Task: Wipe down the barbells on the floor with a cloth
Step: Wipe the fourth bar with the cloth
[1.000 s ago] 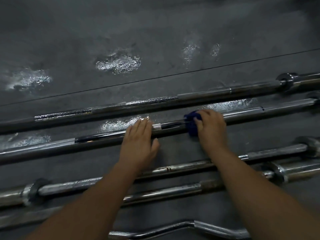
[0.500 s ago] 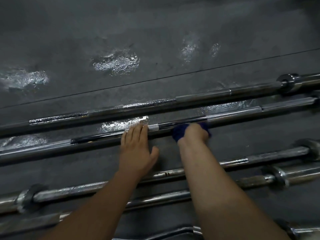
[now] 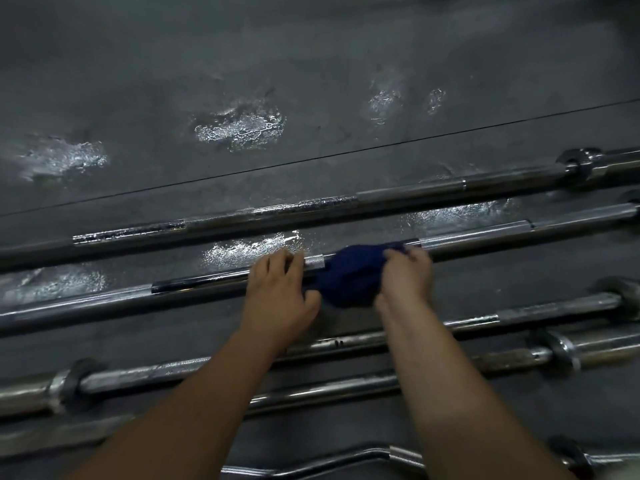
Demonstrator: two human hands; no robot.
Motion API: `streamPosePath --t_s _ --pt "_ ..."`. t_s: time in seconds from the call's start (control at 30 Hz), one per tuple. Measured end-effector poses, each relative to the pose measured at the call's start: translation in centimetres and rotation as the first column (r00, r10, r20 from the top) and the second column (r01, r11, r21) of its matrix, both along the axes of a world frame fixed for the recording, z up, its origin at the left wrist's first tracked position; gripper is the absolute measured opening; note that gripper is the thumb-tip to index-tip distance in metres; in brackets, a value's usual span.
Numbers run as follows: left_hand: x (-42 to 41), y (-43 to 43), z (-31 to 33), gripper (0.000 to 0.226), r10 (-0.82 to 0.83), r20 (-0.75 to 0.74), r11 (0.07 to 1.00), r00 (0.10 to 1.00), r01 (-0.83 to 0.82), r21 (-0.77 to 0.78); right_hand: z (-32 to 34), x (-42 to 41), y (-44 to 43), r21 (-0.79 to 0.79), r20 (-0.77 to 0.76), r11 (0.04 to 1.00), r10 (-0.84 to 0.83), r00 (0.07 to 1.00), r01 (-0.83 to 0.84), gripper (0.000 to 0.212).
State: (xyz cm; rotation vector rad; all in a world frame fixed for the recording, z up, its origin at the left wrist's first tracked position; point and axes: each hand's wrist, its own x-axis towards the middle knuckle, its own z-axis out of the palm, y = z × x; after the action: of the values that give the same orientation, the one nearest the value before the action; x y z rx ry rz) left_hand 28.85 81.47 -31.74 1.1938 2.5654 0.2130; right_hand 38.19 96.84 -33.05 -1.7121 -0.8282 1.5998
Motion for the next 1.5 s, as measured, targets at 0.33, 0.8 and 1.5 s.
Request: streamPosePath --t_s 0.33,0.8,1.5 --pt "0.4 -1.3 -1.9 0.085 -0.139 0.016 0.989 0.990 0.139 -0.050 -0.9 -2.5 -4.5 0.274 0.850 -0.115 0.493 0.184 -0.955 0.041" --pt "-0.6 0.0 -0.8 0.087 -0.060 0.023 0.997 0.998 0.061 -0.039 -0.7 3.2 2.4 0.303 0.853 0.331 0.323 0.409 -0.894 0.052" --pt "3.7 -2.4 0.0 0.085 -0.039 0.051 0.997 0.998 0.043 -0.065 2.6 -0.1 -2.2 0.043 -0.011 0.939 0.342 0.940 -0.341 0.032"
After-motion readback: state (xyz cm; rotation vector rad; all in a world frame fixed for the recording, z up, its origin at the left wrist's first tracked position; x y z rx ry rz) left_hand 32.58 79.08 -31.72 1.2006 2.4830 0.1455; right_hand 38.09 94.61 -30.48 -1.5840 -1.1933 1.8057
